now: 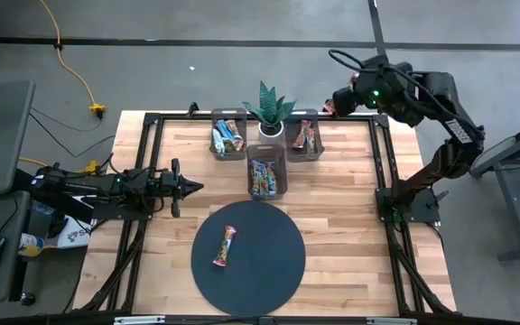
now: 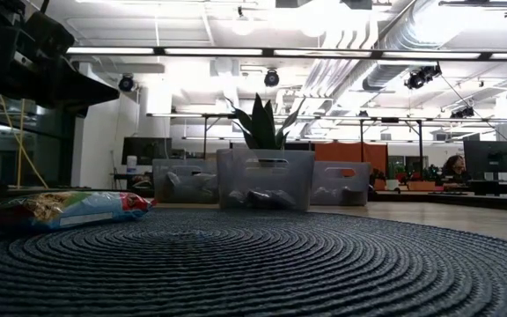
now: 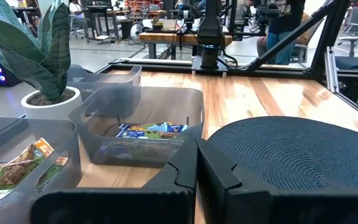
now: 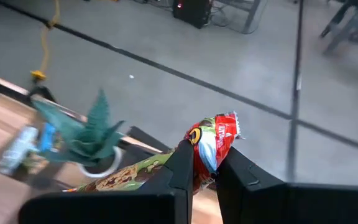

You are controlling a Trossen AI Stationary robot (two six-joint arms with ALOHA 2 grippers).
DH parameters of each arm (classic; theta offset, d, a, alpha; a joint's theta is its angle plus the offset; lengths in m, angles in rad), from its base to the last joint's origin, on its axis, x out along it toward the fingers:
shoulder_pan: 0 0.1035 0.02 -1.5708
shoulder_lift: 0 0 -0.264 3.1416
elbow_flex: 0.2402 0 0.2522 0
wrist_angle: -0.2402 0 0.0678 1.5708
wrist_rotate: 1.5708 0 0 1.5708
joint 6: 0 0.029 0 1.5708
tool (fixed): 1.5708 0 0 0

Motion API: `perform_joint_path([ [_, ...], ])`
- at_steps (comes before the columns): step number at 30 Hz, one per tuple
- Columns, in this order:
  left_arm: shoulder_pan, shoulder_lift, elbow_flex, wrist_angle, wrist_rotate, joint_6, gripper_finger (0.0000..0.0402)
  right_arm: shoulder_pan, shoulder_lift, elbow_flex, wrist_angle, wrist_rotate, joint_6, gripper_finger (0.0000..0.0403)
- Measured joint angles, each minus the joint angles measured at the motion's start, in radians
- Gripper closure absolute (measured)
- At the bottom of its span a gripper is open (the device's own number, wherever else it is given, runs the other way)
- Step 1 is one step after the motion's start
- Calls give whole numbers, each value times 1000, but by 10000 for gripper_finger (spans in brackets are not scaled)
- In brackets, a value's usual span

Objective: Pick and place Granola Bars by type
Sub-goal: Put the red granola bar into the right black bin

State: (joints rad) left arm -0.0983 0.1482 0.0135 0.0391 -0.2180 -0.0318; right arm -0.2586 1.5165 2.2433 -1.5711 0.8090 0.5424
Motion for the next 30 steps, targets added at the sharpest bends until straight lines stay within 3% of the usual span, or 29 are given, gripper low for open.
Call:
perform_joint_path([
  [16,0,0,0,0,0,0,400,-193,138,0,0,-113,-477,369],
  [30,0,0,0,0,0,0,400,-377,259,0,0,-261,-550,369],
])
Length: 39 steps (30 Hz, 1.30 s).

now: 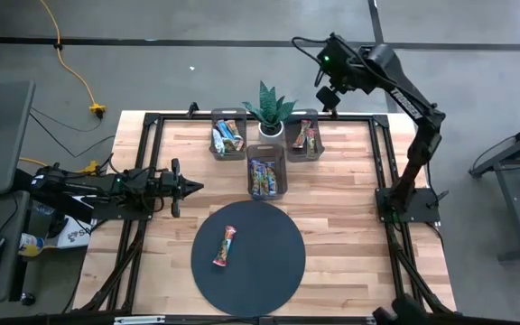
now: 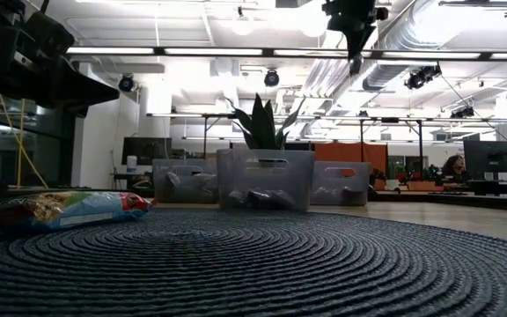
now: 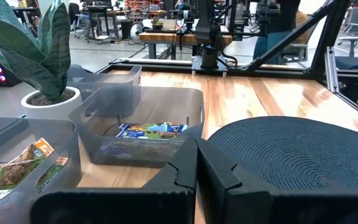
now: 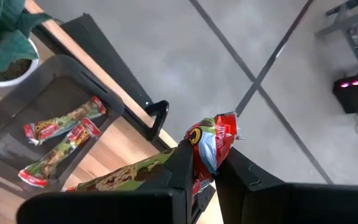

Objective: Pick and place Granola Bars by type
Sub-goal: Put the red granola bar into the right black bin

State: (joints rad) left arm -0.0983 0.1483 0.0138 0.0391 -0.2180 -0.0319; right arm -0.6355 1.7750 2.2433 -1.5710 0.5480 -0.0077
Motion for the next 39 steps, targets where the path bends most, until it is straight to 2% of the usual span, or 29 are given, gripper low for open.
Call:
perform_joint_path([
  [6,0,0,0,0,0,0,400,-73,2,0,0,-64,-44,369],
  [11,0,0,0,0,0,0,400,-136,2,0,0,-180,-49,369],
  [23,0,0,0,0,0,0,400,-229,12,-15,6,-355,-46,369],
  [26,0,0,0,0,0,0,400,-239,7,-109,26,-390,-50,369],
  [29,0,0,0,0,0,0,400,-242,-1,-261,73,-402,-71,369],
  [34,0,0,0,-1,0,0,400,-241,-23,-516,256,-419,-81,369],
  [39,0,0,0,0,0,0,400,-241,-28,-716,478,-552,-73,369],
])
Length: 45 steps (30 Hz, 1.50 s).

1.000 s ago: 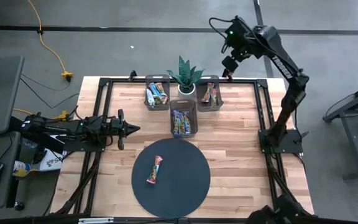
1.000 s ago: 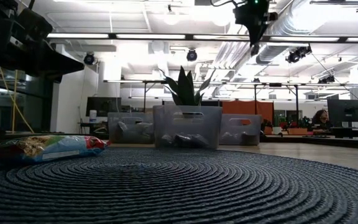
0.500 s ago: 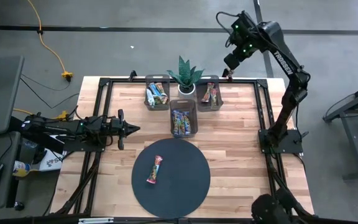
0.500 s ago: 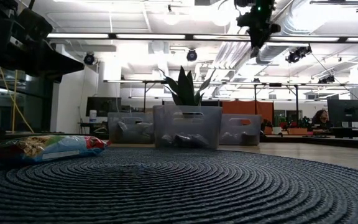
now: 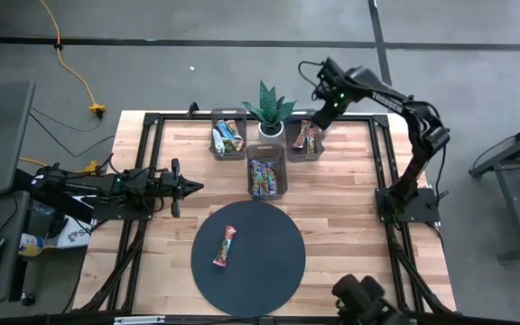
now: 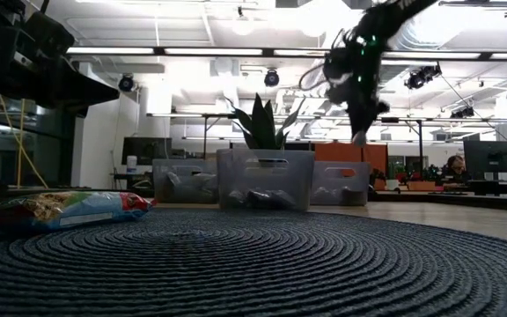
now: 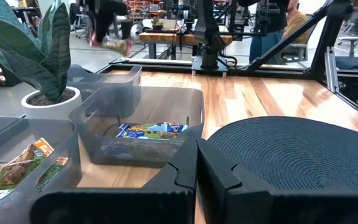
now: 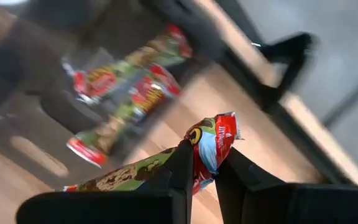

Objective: Pick and place Granola Bars by type
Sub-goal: Put the red granola bar into the right black bin

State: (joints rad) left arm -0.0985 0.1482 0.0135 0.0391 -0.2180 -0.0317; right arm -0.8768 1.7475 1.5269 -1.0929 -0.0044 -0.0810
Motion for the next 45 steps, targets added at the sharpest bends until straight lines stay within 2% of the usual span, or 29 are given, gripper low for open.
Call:
perform_joint_path([
  [6,0,0,0,0,0,0,400,3,-1,-175,272,-137,-17,369],
  [12,0,0,0,0,0,0,400,3,-1,-273,519,-240,-53,369],
  [16,0,0,0,0,0,0,400,3,-1,-321,649,-264,-80,369],
  [24,0,0,0,0,0,0,400,3,-1,-387,765,-230,-141,366],
  [34,0,0,0,0,0,0,400,18,-1,-463,791,-205,-283,348],
  [39,0,0,0,0,0,0,400,41,-1,-479,794,-162,-329,327],
  [45,0,0,0,0,0,0,400,66,-1,-479,814,-75,-340,283],
])
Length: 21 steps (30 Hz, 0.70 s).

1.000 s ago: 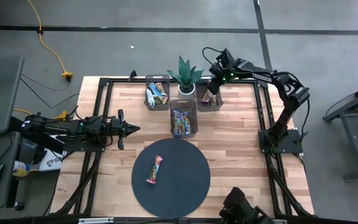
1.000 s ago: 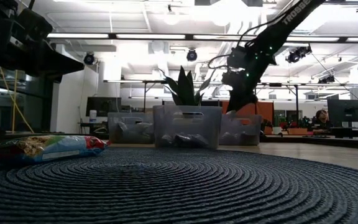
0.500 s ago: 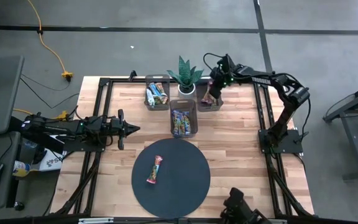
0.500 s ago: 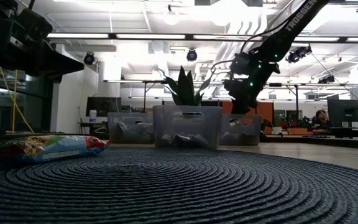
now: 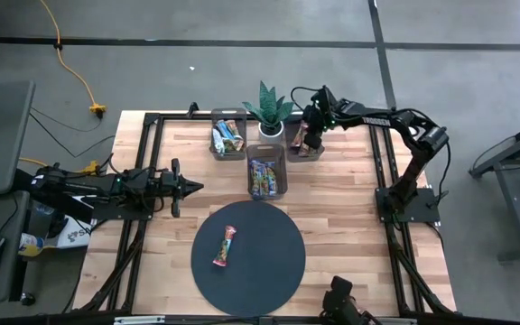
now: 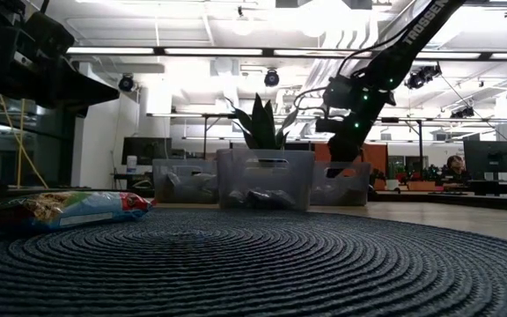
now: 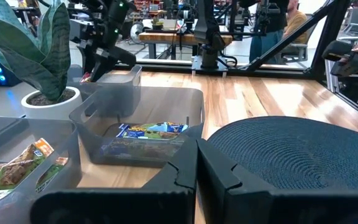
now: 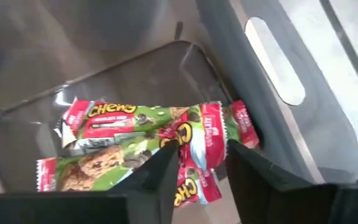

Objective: Pick and place Granola Bars by type
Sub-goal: Put the red granola bar into the right black bin

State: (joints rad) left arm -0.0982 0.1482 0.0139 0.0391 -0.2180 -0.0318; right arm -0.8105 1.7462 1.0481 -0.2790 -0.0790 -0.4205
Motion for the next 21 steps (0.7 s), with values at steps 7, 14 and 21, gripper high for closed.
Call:
perform_joint_path([
  [7,0,0,0,0,0,0,400,32,-27,8,-2,67,46,231],
  [14,0,0,0,0,0,0,400,52,-130,54,-15,156,61,196],
  [21,0,0,0,0,0,0,400,55,-310,102,-16,189,176,181],
])
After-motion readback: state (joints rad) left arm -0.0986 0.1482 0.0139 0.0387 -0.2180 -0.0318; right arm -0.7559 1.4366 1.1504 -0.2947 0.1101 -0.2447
